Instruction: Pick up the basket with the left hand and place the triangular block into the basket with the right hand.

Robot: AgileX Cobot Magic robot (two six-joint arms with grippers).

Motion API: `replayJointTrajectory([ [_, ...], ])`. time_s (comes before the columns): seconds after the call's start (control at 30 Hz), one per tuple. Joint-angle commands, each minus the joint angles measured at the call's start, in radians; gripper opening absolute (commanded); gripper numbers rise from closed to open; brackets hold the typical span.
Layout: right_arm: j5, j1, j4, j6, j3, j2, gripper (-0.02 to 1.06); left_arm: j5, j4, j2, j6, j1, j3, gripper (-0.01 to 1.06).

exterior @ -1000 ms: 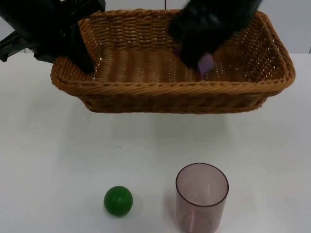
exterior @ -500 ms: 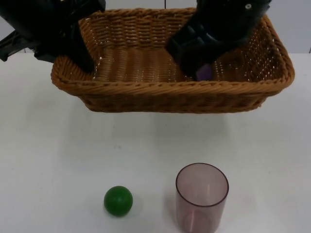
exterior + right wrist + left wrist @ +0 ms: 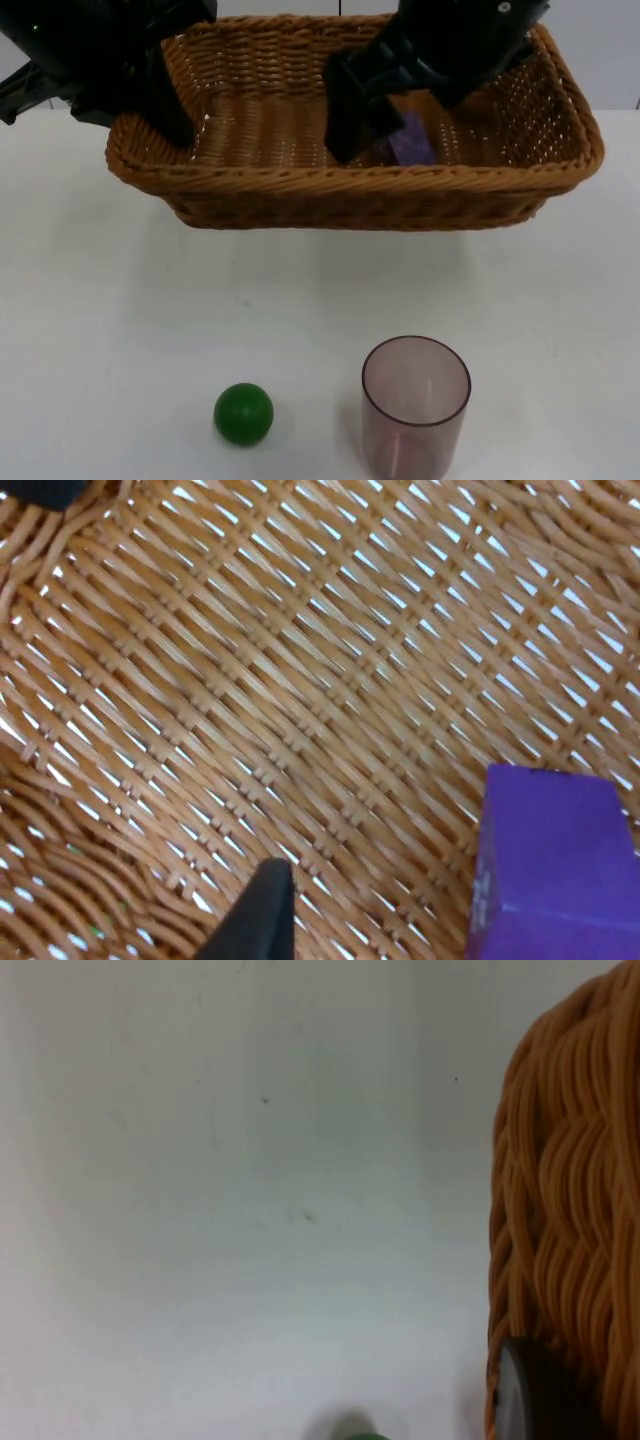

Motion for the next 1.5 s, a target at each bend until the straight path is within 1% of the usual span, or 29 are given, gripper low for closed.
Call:
replayJointTrajectory([
  [0.0, 0.011, 0.003, -0.003, 0.002, 0.001, -0.031, 1.04, -0.01, -0.033, -0.015, 0.0, -0.003, -0.006, 0.0],
  [0.13, 0.016, 0.003, -0.003, 0.002, 0.001, -0.095, 1.04, -0.008, -0.033, -0.015, 0.0, -0.003, -0.006, 0.0],
  [0.27, -0.006, 0.0, -0.017, 0.036, 0.001, -0.17, 1.04, -0.008, -0.033, -0.015, 0.0, -0.003, -0.006, 0.0],
  [0.37, -0.03, 0.0, -0.083, 0.091, 0.001, -0.25, 1.04, -0.008, -0.033, -0.015, 0.0, -0.003, -0.006, 0.0],
  [0.4, -0.035, 0.0, -0.134, 0.128, 0.001, -0.287, 1.04, -0.008, -0.033, -0.015, 0.0, -0.003, -0.006, 0.0],
  [0.47, -0.037, 0.0, -0.275, 0.251, 0.001, -0.343, 1.04, -0.008, -0.033, -0.015, 0.0, -0.003, -0.006, 0.0],
  [0.5, -0.037, 0.0, -0.275, 0.251, 0.001, -0.343, 1.04, -0.008, -0.033, -0.015, 0.0, -0.003, -0.006, 0.0],
  [0.6, -0.037, 0.0, -0.532, 0.45, 0.001, -0.424, 1.04, -0.011, -0.033, -0.015, 0.0, -0.003, -0.006, 0.0],
  [0.63, -0.031, 0.0, -0.575, 0.457, 0.001, -0.446, 1.04, -0.011, -0.033, -0.015, 0.0, -0.003, -0.006, 0.0],
  [0.67, -0.031, 0.0, -0.575, 0.457, 0.001, -0.446, 1.04, -0.011, -0.033, -0.015, 0.0, -0.003, -0.006, 0.0],
  [0.73, -0.017, -0.007, -0.608, 0.47, 0.001, -0.486, 1.04, -0.016, -0.033, -0.015, 0.0, -0.003, -0.006, 0.0],
  [0.77, -0.007, -0.019, -0.599, 0.485, 0.001, -0.497, 1.04, -0.02, -0.033, -0.015, 0.0, -0.003, -0.006, 0.0],
  [0.8, 0.003, -0.036, -0.565, 0.478, 0.001, -0.508, 1.04, -0.026, -0.033, -0.015, 0.0, -0.003, -0.006, 0.0],
  [0.83, 0.003, -0.036, -0.565, 0.478, 0.001, -0.508, 1.04, -0.026, -0.033, -0.015, 0.0, -0.003, -0.006, 0.0],
  [0.87, 0.013, -0.073, -0.503, 0.471, 0.001, -0.518, 1.04, -0.028, -0.031, -0.015, 0.0, -0.003, -0.006, 0.0],
  [0.93, 0.015, -0.132, -0.425, 0.446, 0.001, -0.529, 1.04, -0.03, -0.029, -0.015, 0.0, -0.003, -0.006, 0.0],
  [0.97, 0.013, -0.165, -0.372, 0.436, 0.001, -0.537, 1.04, -0.033, -0.025, -0.015, 0.0, -0.003, -0.006, 0.0],
  [1.0, 0.013, -0.165, -0.372, 0.436, 0.001, -0.537, 1.04, -0.033, -0.025, -0.015, 0.0, -0.003, -0.006, 0.0],
  [1.03, 0.013, -0.196, -0.331, 0.407, 0.001, -0.539, 1.04, -0.034, -0.02, -0.015, 0.0, -0.003, -0.006, 0.0],
  [1.13, 0.011, -0.29, -0.166, 0.277, 0.001, -0.564, 1.04, -0.042, -0.018, -0.008, 0.0, -0.003, -0.006, 0.0],
  [1.17, 0.011, -0.324, -0.122, 0.253, 0.001, -0.576, 1.04, -0.042, -0.024, 0.0, 0.0, -0.003, -0.006, 0.0],
  [1.2, 0.011, -0.324, -0.122, 0.253, 0.001, -0.576, 1.04, -0.042, -0.024, 0.0, 0.0, -0.003, -0.006, 0.0],
  [1.3, 0.033, -0.37, -0.119, 0.242, 0.001, -0.598, 1.04, -0.036, -0.037, 0.048, 0.0, -0.003, -0.006, 0.0],
  [1.37, 0.062, -0.372, -0.15, 0.238, 0.001, -0.61, 1.04, -0.051, -0.069, 0.089, 0.014, -0.003, -0.006, 0.0],
  [1.4, 0.062, -0.372, -0.15, 0.238, 0.001, -0.61, 1.04, -0.051, -0.069, 0.089, 0.014, -0.003, -0.006, 0.0],
  [1.47, 0.099, -0.372, -0.17, 0.238, 0.001, -0.622, 1.04, -0.082, -0.116, 0.126, 0.05, -0.003, -0.006, 0.0],
])
